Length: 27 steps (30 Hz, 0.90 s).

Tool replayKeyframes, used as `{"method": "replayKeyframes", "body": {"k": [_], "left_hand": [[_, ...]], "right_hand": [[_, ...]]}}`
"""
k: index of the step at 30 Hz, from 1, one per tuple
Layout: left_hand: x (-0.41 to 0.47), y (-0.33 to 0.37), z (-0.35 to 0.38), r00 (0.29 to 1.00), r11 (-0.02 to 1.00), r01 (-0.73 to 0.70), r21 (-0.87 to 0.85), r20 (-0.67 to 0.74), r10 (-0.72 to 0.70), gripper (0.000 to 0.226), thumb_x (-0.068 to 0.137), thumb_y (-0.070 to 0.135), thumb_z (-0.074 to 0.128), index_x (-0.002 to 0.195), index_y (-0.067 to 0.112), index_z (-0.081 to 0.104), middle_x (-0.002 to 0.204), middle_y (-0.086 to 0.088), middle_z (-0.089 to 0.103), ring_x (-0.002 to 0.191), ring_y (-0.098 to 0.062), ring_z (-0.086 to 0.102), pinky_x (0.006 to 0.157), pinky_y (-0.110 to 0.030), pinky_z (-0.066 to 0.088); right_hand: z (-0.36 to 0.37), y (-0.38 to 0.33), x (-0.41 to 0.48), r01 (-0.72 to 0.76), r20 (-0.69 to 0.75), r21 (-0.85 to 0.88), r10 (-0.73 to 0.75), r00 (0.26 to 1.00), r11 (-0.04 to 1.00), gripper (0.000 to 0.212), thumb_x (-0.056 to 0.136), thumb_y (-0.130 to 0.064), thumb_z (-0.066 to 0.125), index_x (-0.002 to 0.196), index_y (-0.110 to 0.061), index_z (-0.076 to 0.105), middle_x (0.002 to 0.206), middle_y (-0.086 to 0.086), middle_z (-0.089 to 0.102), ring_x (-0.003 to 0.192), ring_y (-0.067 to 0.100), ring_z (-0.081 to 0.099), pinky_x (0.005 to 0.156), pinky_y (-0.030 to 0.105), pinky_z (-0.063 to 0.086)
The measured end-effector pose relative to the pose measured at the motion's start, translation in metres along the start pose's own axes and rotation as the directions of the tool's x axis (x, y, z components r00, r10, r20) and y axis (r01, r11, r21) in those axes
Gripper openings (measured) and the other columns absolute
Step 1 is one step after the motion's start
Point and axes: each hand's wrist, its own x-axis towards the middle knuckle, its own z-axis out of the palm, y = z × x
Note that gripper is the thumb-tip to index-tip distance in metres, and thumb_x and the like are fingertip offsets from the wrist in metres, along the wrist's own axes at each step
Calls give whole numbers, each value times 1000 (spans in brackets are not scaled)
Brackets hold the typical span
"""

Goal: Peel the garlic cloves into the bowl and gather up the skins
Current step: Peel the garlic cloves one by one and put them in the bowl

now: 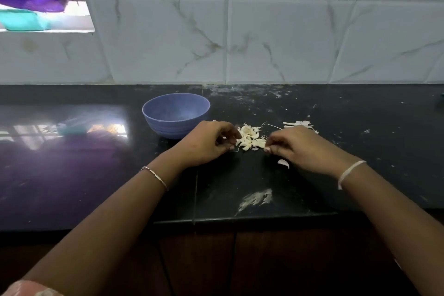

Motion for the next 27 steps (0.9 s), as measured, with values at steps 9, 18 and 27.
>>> {"method": "replayKeyframes", "body": {"k": [9, 18, 27], "left_hand": [[-2, -2, 5, 998, 999, 49, -2, -39, -49, 24, 87, 23, 73, 110, 20, 70, 101, 10, 72, 91, -2, 64, 86, -18, 51], [-9, -7, 15, 981, 998, 63, 18, -183, -59, 13, 90, 22, 68, 101, 25, 73, 95, 12, 71, 87, -4, 63, 80, -20, 49], [-13, -8, 15, 980, 991, 36, 126, -200, -10, 14, 91, 24, 65, 104, 23, 71, 97, 8, 71, 84, -6, 61, 77, -25, 50]], "right_hand": [[0, -4, -41, -34, -22, -105, 32, 999, 994, 22, 91, -16, 64, 107, -30, 73, 92, -19, 58, 92, 5, 60, 81, 18, 44], [7, -7, -31, -3, -93, 185, 21, 995, 983, 13, 92, -8, 61, 94, -20, 62, 85, -7, 66, 78, 5, 60, 70, 19, 47], [8, -24, -4, 3, -114, 406, 47, 992, 914, 12, 78, -15, 81, 81, -15, 69, 77, -1, 71, 72, 15, 65, 70, 29, 55]]}}
